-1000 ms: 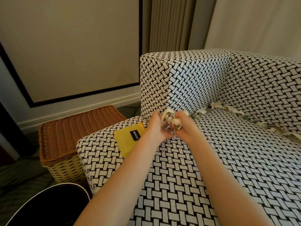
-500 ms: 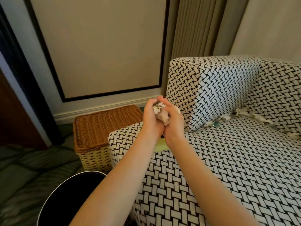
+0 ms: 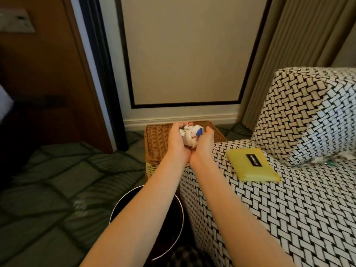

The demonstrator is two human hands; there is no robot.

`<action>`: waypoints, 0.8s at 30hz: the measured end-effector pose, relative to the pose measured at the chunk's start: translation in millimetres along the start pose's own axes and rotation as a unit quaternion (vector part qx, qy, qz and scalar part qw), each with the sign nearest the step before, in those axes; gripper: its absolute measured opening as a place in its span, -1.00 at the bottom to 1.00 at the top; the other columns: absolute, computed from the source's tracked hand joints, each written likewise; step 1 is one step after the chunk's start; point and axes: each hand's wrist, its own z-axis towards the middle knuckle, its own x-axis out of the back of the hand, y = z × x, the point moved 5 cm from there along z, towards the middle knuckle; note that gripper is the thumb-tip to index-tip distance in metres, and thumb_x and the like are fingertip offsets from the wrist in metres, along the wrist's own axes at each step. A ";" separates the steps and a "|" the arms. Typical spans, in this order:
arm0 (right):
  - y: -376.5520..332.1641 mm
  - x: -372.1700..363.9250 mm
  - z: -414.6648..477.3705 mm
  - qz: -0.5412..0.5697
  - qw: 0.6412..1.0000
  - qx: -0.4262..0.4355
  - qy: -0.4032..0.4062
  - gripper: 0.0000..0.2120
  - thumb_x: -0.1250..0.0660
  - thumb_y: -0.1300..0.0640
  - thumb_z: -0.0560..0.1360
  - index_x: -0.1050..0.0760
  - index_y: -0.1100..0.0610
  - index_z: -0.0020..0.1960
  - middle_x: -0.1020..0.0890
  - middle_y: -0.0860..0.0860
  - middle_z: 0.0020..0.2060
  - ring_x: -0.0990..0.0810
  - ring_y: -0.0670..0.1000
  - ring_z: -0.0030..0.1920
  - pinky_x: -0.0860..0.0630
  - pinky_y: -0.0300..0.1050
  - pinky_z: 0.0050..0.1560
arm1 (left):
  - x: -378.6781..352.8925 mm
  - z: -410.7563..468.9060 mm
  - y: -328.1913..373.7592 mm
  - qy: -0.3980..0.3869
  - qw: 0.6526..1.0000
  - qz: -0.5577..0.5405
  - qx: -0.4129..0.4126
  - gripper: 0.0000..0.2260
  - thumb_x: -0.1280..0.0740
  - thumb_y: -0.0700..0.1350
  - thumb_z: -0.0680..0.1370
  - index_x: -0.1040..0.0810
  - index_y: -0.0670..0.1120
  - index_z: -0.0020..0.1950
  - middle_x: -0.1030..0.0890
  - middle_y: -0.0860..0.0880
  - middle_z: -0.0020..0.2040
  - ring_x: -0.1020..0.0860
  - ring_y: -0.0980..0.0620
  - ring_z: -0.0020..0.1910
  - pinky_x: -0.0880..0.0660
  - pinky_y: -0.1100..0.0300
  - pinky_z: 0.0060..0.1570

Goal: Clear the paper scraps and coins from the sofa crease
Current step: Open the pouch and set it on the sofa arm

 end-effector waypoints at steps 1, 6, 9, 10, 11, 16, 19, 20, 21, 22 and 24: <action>4.2 -1.7 0.2 -0.015 1.000 -0.010 -0.004 -0.65 -0.06 -0.02 0.59 -0.49 0.17 -0.15 -0.58 0.08 -0.27 -0.56 0.02 -0.24 -0.48 -0.16 -0.21 | 5.4 0.1 0.0 0.007 1.000 0.012 0.008 -0.82 -0.17 -0.14 0.54 -0.47 -0.14 -0.23 -0.54 -0.09 -0.30 -0.51 -0.02 -0.28 -0.47 0.13 -0.16; 14.3 -0.6 7.8 -0.102 0.993 -0.048 -0.024 -0.65 -0.07 0.01 0.58 -0.49 0.19 -0.19 -0.58 0.10 -0.28 -0.55 0.03 -0.25 -0.48 -0.12 -0.17 | 25.6 3.1 -4.3 0.018 0.999 0.007 0.028 -0.78 -0.20 -0.09 0.54 -0.50 -0.14 -0.24 -0.58 -0.09 -0.36 -0.57 0.01 -0.34 -0.49 0.14 -0.16; 23.2 5.4 14.5 -0.231 0.972 -0.026 -0.008 -0.74 -0.08 0.22 0.57 -0.47 0.18 -0.21 -0.56 0.09 -0.28 -0.53 0.03 -0.28 -0.48 -0.13 -0.18 | 36.1 3.7 -5.2 0.036 0.999 0.009 0.028 -0.73 -0.20 -0.07 0.54 -0.44 -0.11 -0.34 -0.51 -0.02 -0.55 -0.51 0.10 -0.58 -0.46 0.24 -0.39; 27.4 7.3 16.0 -0.268 0.963 -0.015 0.000 -0.74 -0.07 0.27 0.57 -0.48 0.19 -0.20 -0.55 0.09 -0.27 -0.52 0.02 -0.28 -0.46 -0.16 -0.21 | 40.9 3.9 -5.4 0.042 0.998 0.023 0.028 -0.72 -0.20 -0.06 0.55 -0.43 -0.11 -0.35 -0.49 -0.01 -0.57 -0.49 0.12 -0.60 -0.44 0.28 -0.44; 34.0 10.8 15.6 -0.291 0.957 -0.004 0.013 -0.76 -0.06 0.30 0.56 -0.49 0.22 -0.15 -0.55 0.10 -0.26 -0.52 0.02 -0.27 -0.44 -0.19 -0.25 | 45.9 2.3 -5.1 0.047 0.998 0.040 0.029 -0.71 -0.19 -0.05 0.55 -0.43 -0.11 -0.34 -0.49 0.00 -0.58 -0.48 0.13 -0.61 -0.43 0.31 -0.47; 71.7 29.6 22.4 -0.396 0.914 -0.072 0.059 -0.68 -0.01 0.21 0.63 -0.33 0.28 0.32 -0.54 0.12 0.07 -0.54 0.05 0.06 -0.47 -0.31 0.01 | 92.3 -0.8 -0.2 0.106 0.983 0.137 0.052 -0.77 -0.23 -0.10 0.54 -0.48 -0.13 -0.31 -0.54 -0.04 -0.53 -0.52 0.04 -0.47 -0.45 0.24 -0.38; 97.4 42.4 26.3 -0.573 0.812 -0.099 0.043 -0.65 -0.04 0.14 0.63 -0.30 0.26 0.36 -0.42 0.15 0.34 -0.40 0.07 0.35 -0.40 -0.21 0.17 | 131.7 -8.5 -6.4 0.147 0.960 0.195 0.133 -0.76 -0.21 -0.09 0.54 -0.51 -0.15 -0.28 -0.58 -0.11 -0.39 -0.49 -0.05 -0.29 -0.44 0.13 -0.17; 108.0 53.3 26.9 -0.510 0.846 -0.142 0.061 -0.65 -0.05 0.19 0.63 -0.31 0.29 0.35 -0.42 0.19 0.33 -0.41 0.11 0.34 -0.47 -0.17 0.03 | 143.9 -11.1 -9.7 0.158 0.951 0.215 0.159 -0.75 -0.20 -0.07 0.54 -0.52 -0.14 -0.25 -0.58 -0.12 -0.31 -0.49 -0.07 -0.25 -0.42 0.11 -0.08; 120.8 63.0 22.4 -0.448 0.877 -0.166 0.060 -0.66 -0.06 0.25 0.61 -0.33 0.35 0.34 -0.44 0.24 0.32 -0.44 0.16 0.31 -0.47 -0.17 -0.16 | 154.8 -14.4 -11.5 0.168 0.942 0.231 0.176 -0.76 -0.19 -0.06 0.55 -0.51 -0.15 -0.23 -0.56 -0.13 -0.25 -0.49 -0.08 -0.23 -0.40 0.07 -0.01; 128.9 67.5 18.9 -0.405 0.896 -0.170 0.060 -0.67 -0.07 0.30 0.59 -0.34 0.38 0.32 -0.44 0.28 0.30 -0.48 0.20 0.27 -0.41 -0.23 -0.28 | 165.5 -15.7 -12.1 0.181 0.934 0.249 0.183 -0.78 -0.19 -0.07 0.55 -0.51 -0.15 -0.20 -0.55 -0.13 -0.21 -0.49 -0.09 -0.21 -0.40 0.03 0.03; 149.1 81.5 26.7 -0.365 0.911 -0.182 0.066 -0.66 -0.07 0.31 0.59 -0.34 0.39 0.32 -0.44 0.28 0.30 -0.57 0.17 0.04 -0.35 -0.28 -0.30 | 183.4 -18.1 -10.5 0.205 0.919 0.285 0.177 -0.85 -0.21 -0.11 0.54 -0.50 -0.16 -0.14 -0.53 -0.13 -0.18 -0.48 -0.08 -0.20 -0.41 -0.03 0.03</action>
